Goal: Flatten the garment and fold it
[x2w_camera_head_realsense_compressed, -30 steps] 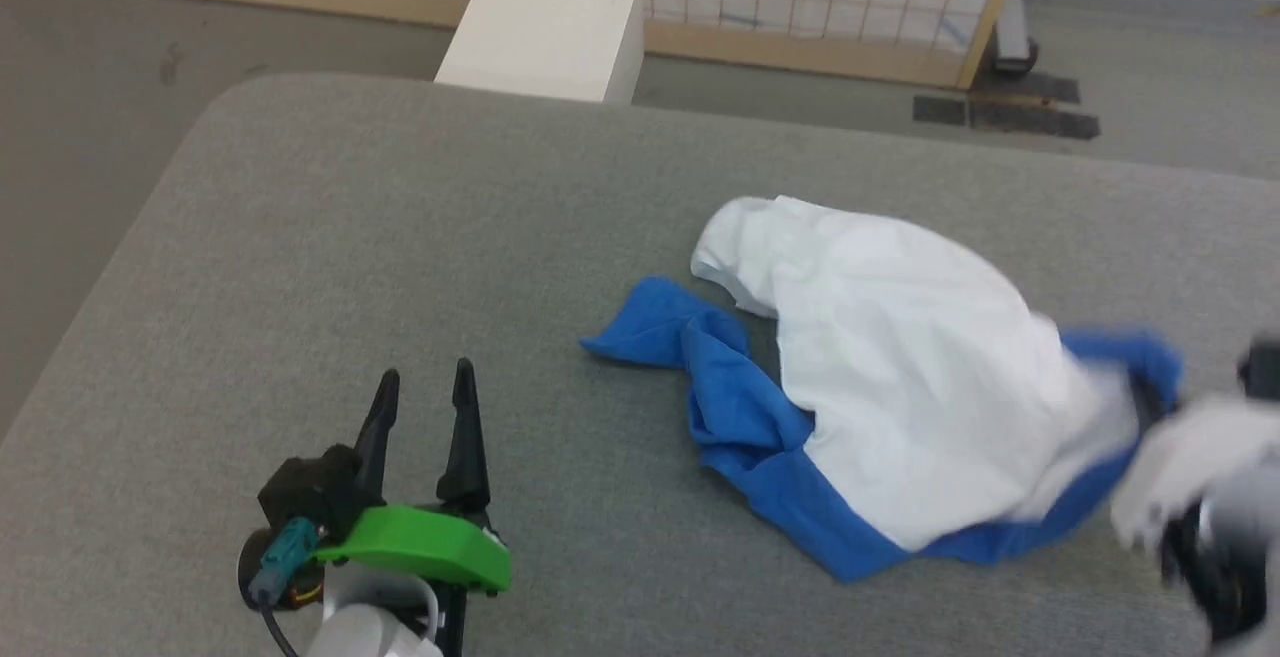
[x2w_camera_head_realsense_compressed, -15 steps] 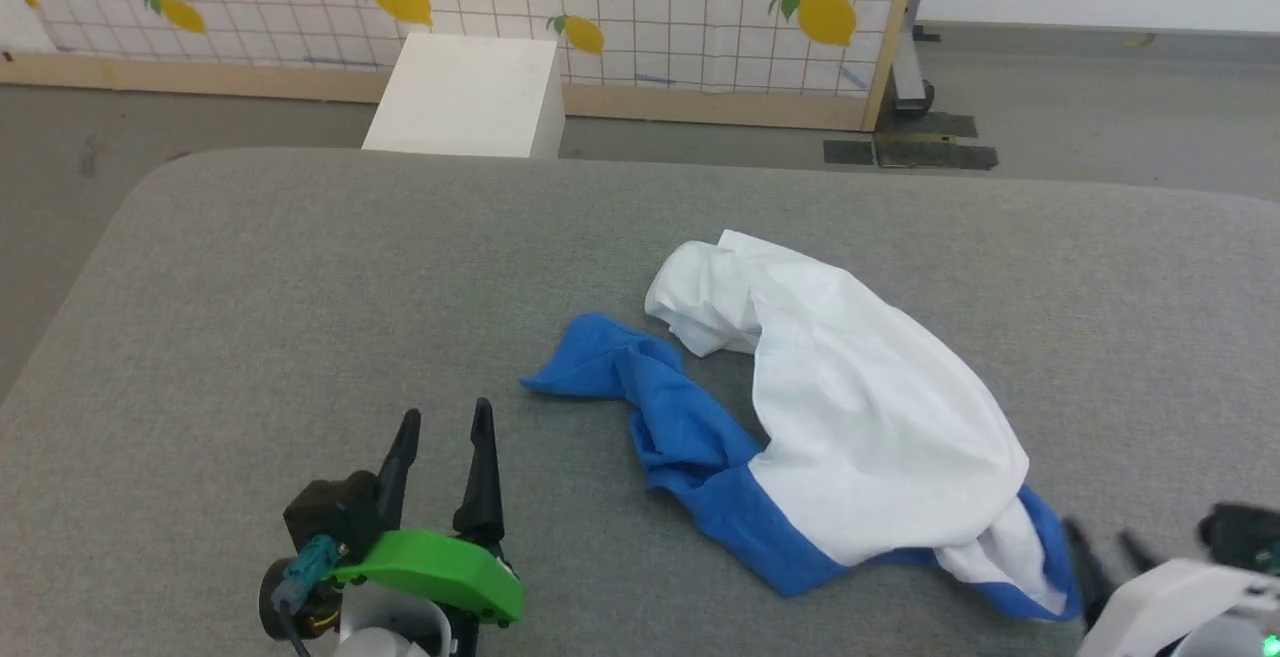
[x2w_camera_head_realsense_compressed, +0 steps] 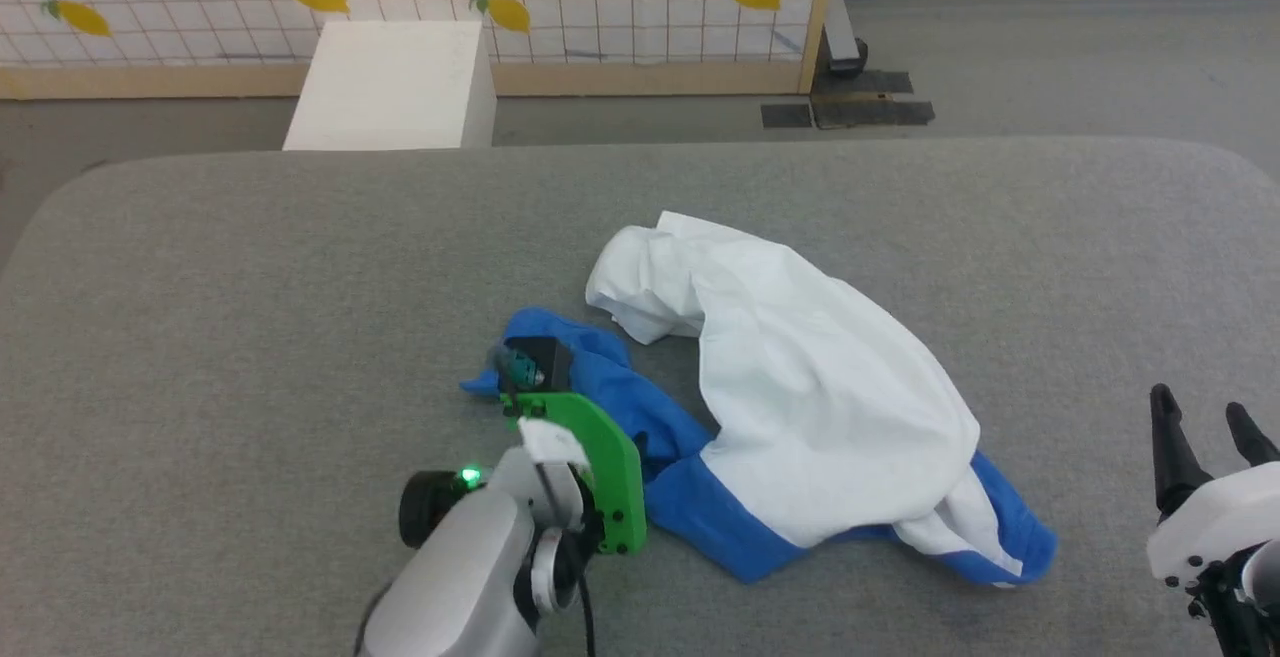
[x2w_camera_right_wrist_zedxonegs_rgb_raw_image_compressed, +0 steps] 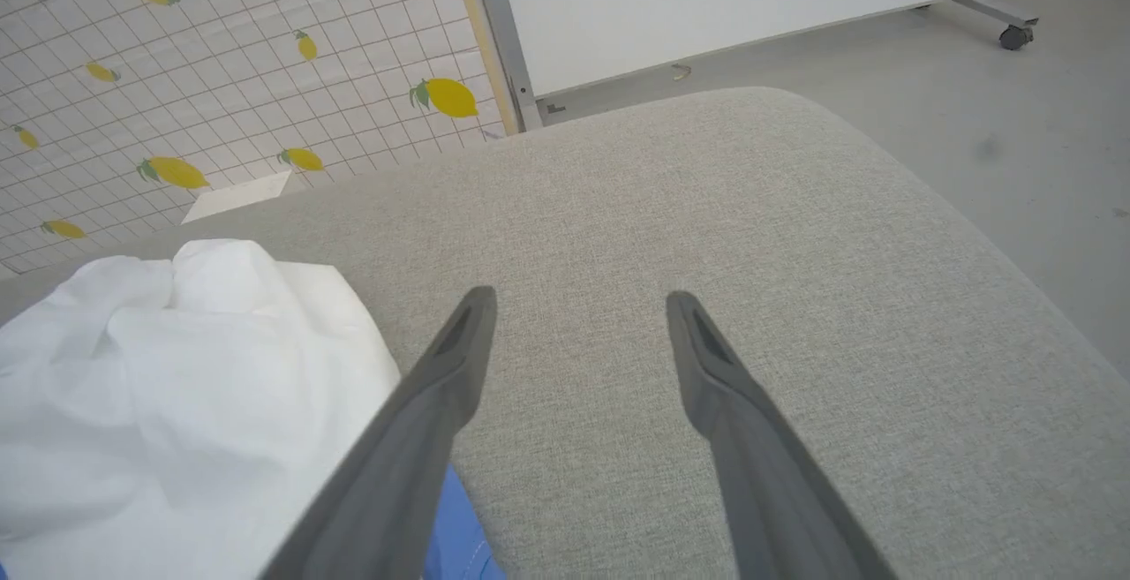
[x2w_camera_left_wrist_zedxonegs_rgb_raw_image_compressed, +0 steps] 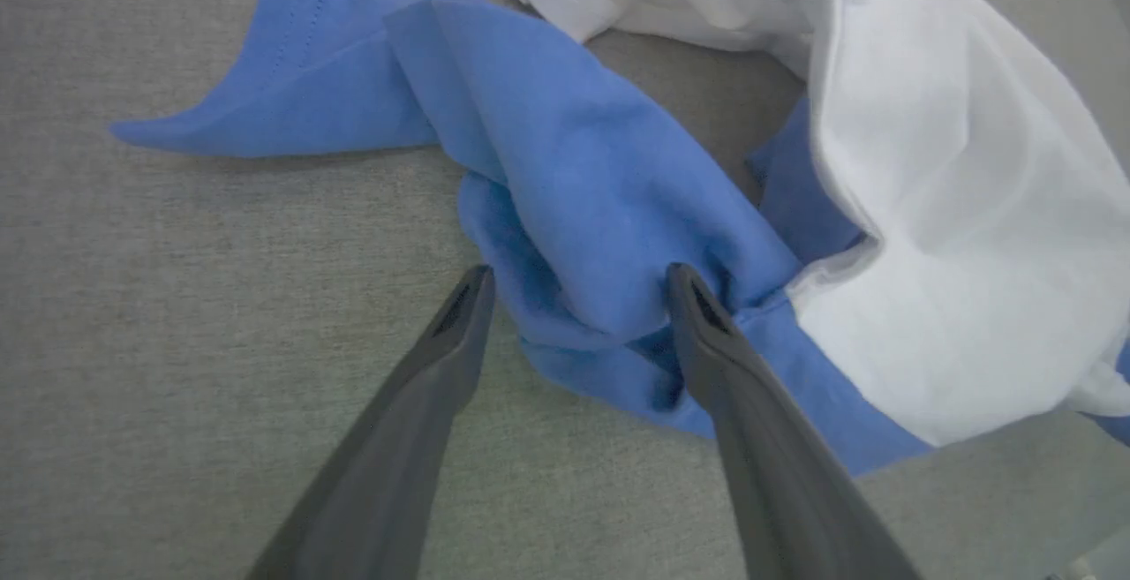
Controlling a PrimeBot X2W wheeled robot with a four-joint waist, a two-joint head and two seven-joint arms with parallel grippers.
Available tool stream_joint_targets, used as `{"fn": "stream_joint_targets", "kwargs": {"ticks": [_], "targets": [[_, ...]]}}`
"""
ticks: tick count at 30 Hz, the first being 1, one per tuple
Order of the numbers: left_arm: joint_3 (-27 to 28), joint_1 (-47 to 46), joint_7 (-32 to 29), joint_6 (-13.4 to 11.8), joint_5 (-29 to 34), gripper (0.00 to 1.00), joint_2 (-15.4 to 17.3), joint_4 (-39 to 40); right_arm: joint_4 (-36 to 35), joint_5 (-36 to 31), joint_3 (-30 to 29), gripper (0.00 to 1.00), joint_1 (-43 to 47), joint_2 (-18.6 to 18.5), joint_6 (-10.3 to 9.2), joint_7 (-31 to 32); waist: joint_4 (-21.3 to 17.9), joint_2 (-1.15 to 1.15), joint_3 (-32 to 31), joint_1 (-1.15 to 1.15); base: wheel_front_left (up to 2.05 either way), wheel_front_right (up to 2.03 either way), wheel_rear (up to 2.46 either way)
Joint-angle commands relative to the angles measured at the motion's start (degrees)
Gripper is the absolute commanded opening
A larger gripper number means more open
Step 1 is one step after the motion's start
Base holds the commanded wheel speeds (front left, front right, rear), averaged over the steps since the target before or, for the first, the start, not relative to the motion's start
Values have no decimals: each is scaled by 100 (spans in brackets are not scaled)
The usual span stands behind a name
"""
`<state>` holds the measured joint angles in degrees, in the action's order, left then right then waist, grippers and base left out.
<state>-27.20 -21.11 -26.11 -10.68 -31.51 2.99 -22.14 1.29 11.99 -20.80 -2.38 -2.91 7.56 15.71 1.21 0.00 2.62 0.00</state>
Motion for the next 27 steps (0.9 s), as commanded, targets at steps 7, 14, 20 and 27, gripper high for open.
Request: {"fn": "stream_joint_targets", "kwargs": {"ticks": [7, 14, 20, 27], "targets": [[-216, -444, -460, -84, 224, 100, 132, -470, 38, 112, 104, 100, -83, 2, -8, -88, -249, 0, 386, 0, 0, 0, 0], [149, -463, 346, 81, -332, 0, 33, -444, 86, -8, 42, 100, -19, 3, -8, -137, -40, 0, 354, 0, 0, 0, 0], [1139, -546, 1428, -266, -678, 0, 203, -87, 92, -27, 165, 100, -14, 3, -8, -111, 266, 0, 198, 0, 0, 0, 0], [2225, -64, 1962, -950, -911, 0, 705, 124, 103, 8, 407, 100, -109, 3, -8, -122, 444, 0, 157, 0, 0, 0, 0]]}}
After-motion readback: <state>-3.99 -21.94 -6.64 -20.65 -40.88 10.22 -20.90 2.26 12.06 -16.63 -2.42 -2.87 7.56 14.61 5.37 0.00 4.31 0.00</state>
